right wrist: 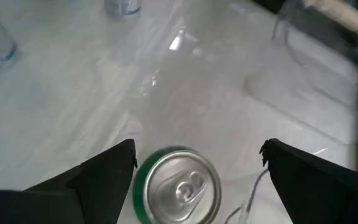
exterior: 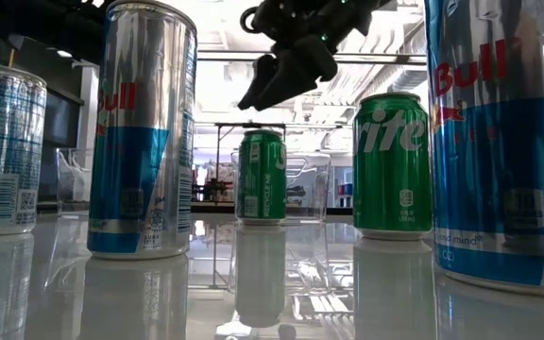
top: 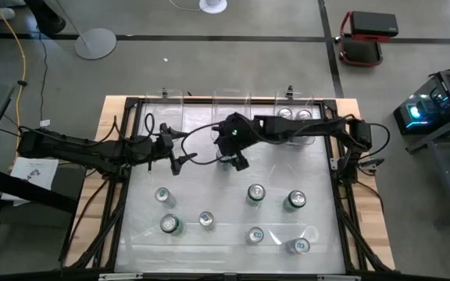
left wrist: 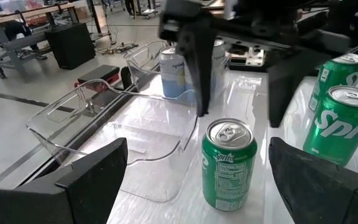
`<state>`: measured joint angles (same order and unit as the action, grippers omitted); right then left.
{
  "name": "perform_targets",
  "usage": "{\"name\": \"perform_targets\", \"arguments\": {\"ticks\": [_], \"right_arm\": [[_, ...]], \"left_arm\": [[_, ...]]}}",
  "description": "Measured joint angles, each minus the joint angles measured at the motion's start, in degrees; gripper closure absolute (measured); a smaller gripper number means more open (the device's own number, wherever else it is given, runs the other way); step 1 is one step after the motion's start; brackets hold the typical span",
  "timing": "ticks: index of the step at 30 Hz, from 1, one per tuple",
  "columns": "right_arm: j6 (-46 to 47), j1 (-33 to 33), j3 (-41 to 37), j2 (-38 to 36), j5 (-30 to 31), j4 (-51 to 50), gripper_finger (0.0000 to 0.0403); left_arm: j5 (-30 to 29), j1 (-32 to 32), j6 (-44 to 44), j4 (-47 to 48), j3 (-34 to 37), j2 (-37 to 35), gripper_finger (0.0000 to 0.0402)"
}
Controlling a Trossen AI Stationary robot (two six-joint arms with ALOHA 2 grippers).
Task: Sort soda cans
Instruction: Put the top green soda can into the middle transparent bin
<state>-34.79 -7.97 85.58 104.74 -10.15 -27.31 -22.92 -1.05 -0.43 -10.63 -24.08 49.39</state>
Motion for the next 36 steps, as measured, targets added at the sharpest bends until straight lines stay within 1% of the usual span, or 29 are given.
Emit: {"name": "perform_targets", "arguments": {"ticks": [3,5,8,17,20,22,27,29,36], "right_arm": [[-1.4,-1.0,2.0,2.1,-3.6,-2.3,0.0057],[-3.3,-1.1,2.8,4.0,-3.9,-4.0,0.0057],[-5.9,-1.1,3.5,6.4,-3.9,-5.9,0.0057],[-6.2,-1.2,3.9,7.0,-2.9,-8.8,0.0057],[-6.2,-1.0,3.9,7.5,0.1,-8.7,0.0057],[-4.6,-0.9,3.9,7.9,2.5,-9.1,0.0057],[1.2,-0.8,3.9,8.9,3.7,-10.7,0.0057],[3.3,-0.6,3.9,9.1,5.2,-10.9,0.0061],[8.7,1.1,5.2,9.3,6.5,-11.9,0.0111]], "left_arm": [[0.0,0.0,0.0,-0.1,0.0,0.0,0.0035],[0.0,0.0,0.0,-0.4,0.0,0.0,0.0035],[0.0,0.0,-0.5,-0.4,0.0,0.0,0.0035],[-0.1,0.0,-0.9,-0.5,0.0,0.0,0.0035],[-0.1,0.0,-0.9,-0.3,0.0,0.0,0.0035],[0.0,0.0,-0.8,-0.2,0.0,0.0,0.0035],[-0.1,0.0,-0.8,0.0,0.0,0.0,0.0035],[-0.1,0.0,-0.8,0.2,0.0,0.0,0.0035],[-0.1,0.0,-0.8,0.2,0.0,0.0,0.0035]]}}
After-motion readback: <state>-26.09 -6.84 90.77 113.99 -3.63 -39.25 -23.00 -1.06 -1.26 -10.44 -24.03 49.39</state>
